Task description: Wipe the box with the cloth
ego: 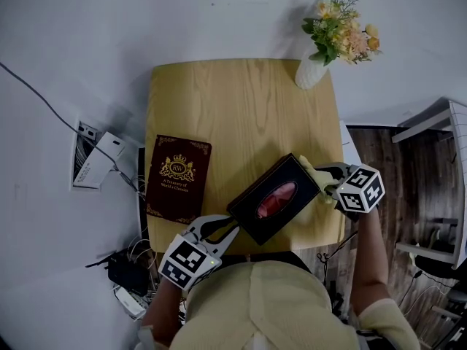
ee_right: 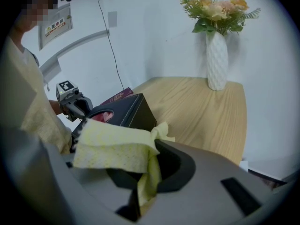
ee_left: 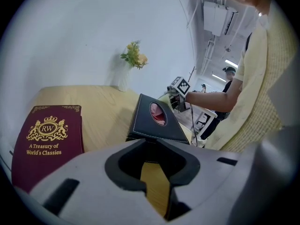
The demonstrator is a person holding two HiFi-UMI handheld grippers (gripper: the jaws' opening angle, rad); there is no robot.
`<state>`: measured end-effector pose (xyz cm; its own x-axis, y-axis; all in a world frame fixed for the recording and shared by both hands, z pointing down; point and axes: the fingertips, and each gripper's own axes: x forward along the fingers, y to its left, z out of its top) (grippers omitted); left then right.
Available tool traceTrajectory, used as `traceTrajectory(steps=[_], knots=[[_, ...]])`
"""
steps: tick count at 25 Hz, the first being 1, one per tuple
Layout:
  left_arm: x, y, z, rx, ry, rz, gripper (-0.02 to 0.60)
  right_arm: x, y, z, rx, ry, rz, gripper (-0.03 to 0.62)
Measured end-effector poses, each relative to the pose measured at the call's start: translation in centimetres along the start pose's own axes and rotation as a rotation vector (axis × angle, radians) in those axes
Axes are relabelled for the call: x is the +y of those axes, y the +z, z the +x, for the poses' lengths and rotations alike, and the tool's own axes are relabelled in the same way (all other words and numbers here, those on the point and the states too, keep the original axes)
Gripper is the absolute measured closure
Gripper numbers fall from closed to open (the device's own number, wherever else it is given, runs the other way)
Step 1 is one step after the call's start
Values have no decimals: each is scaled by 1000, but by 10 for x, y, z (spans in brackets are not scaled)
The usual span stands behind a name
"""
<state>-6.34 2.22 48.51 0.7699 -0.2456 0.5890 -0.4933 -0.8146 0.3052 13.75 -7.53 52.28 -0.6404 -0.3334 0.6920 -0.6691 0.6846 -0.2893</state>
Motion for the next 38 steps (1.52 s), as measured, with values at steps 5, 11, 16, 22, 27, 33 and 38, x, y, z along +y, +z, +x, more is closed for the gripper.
traceTrajectory(steps=[5, 11, 16, 22, 27, 33, 38], knots=[[-1, 1, 1, 5, -19, 2, 500, 1, -10, -10, -3, -39, 19, 554], [-1, 0, 1, 8, -27, 11, 500, 3, -21, -20, -21, -92, 50, 554], [-1, 0, 1, 6, -33, 7, 500, 4, -23, -34, -74, -146, 79, 554], [-2, 0, 1, 11, -29, 9, 499, -1, -11, -48, -220, -280, 133, 554], [-2, 1, 2, 14, -17, 17, 499, 6, -7, -45, -251, -325, 131, 554], [-2, 1, 3, 23, -8, 36, 499, 7, -10, -46, -266, -344, 164, 554], [0, 2, 3, 30, -11, 55, 499, 8, -10, -47, -273, -358, 180, 554]])
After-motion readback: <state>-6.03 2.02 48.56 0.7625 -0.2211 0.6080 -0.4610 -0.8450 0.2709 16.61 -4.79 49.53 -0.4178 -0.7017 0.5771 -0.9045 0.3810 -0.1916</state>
